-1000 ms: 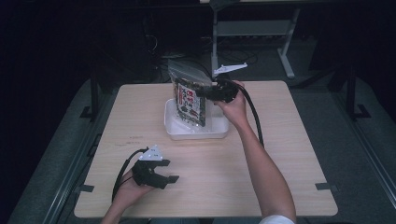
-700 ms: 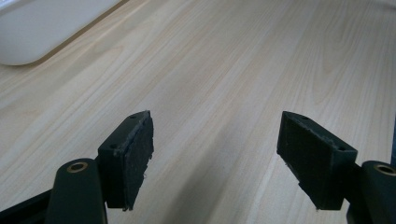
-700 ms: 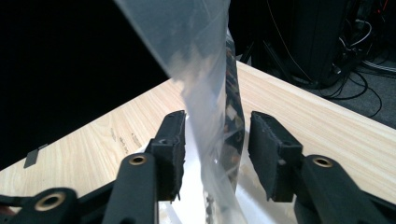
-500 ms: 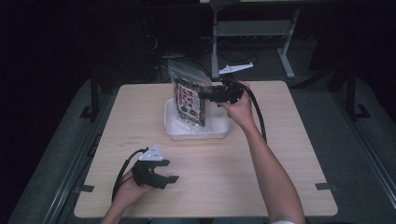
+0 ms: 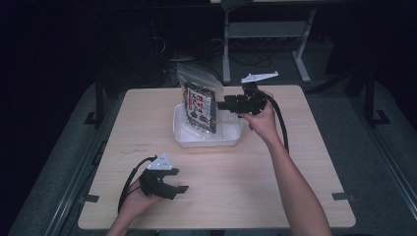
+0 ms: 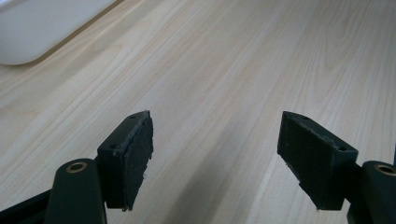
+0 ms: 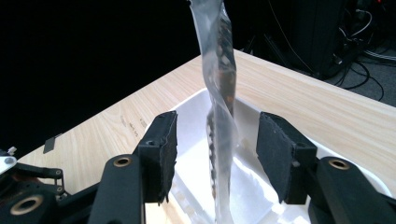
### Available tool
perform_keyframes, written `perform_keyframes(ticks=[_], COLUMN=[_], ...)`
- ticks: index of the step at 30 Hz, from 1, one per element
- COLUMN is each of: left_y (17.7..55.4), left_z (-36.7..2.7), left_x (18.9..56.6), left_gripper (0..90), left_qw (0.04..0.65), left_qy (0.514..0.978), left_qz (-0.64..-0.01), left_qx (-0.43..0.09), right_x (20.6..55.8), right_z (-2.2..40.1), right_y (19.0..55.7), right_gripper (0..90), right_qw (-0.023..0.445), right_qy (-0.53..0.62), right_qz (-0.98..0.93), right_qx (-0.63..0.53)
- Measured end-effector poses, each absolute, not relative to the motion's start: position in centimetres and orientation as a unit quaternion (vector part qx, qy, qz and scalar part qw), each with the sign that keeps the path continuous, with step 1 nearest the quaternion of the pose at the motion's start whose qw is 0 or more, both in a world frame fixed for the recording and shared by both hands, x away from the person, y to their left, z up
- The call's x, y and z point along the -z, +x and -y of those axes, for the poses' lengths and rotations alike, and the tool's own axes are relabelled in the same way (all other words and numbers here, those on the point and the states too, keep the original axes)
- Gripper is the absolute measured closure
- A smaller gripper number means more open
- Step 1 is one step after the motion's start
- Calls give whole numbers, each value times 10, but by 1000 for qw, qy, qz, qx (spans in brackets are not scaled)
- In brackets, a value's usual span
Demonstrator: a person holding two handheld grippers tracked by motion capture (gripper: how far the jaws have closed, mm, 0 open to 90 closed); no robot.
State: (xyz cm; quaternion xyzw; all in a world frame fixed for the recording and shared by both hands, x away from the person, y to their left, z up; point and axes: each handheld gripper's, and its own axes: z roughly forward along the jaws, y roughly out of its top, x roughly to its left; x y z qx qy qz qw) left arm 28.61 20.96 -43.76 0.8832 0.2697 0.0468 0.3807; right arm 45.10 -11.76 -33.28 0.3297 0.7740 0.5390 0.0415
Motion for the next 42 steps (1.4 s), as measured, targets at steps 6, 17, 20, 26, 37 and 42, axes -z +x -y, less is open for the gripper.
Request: perform_keyframes(ticks=[6, 17, 20, 26, 37, 42], left_y=[286, 286, 286, 286, 286, 285], left_z=[-209, -209, -209, -209, -209, -208], left_x=[437, 437, 437, 437, 436, 435], left_gripper=[261, 258, 259, 258, 253, 253], left_qw=[381, 381, 381, 381, 383, 391], left_qy=[883, 883, 883, 882, 882, 879], left_qz=[-270, -271, -270, -271, -271, -270], left_qx=[-47, -49, -50, -50, -48, -42], right_x=[334, 334, 334, 334, 340, 347], right_z=[132, 150, 155, 161, 170, 182], right_y=[444, 425, 419, 410, 394, 384], right_gripper=[458, 423, 415, 407, 391, 382], right_qw=[39, 24, 22, 20, 13, 11], right_qy=[336, 336, 334, 333, 333, 342], right_qz=[-769, -770, -769, -770, -770, -765], right_qx=[-542, -542, -545, -544, -545, -545])
